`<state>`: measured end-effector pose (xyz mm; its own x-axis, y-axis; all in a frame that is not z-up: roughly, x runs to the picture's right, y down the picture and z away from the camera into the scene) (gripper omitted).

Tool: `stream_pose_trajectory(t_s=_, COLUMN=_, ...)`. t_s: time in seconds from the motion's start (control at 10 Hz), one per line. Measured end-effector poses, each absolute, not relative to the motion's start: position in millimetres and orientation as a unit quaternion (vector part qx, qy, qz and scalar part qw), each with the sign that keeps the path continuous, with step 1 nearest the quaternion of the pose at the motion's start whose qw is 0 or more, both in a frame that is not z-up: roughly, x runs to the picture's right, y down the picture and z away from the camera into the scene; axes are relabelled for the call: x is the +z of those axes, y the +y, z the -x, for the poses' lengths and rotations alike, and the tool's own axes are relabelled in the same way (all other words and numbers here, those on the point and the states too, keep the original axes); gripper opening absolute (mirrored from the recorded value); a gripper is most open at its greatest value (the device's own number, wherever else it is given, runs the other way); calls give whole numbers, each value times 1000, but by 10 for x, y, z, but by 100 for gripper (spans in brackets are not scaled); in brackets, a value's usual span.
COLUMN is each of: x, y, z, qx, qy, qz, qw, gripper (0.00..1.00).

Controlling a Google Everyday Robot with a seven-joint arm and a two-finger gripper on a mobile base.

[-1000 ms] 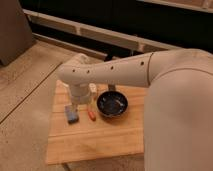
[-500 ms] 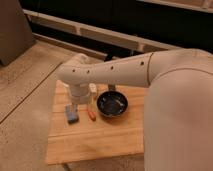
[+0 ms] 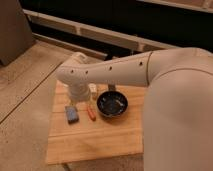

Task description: Place the white sponge in the ceramic bowl

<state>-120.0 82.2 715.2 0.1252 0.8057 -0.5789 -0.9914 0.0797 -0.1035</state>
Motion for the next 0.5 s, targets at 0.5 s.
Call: stream_pose_trajectory(t_s=0.5, x=7323, y=837, z=1356, qx=608, qy=178, qz=272, qw=724, gripper=65)
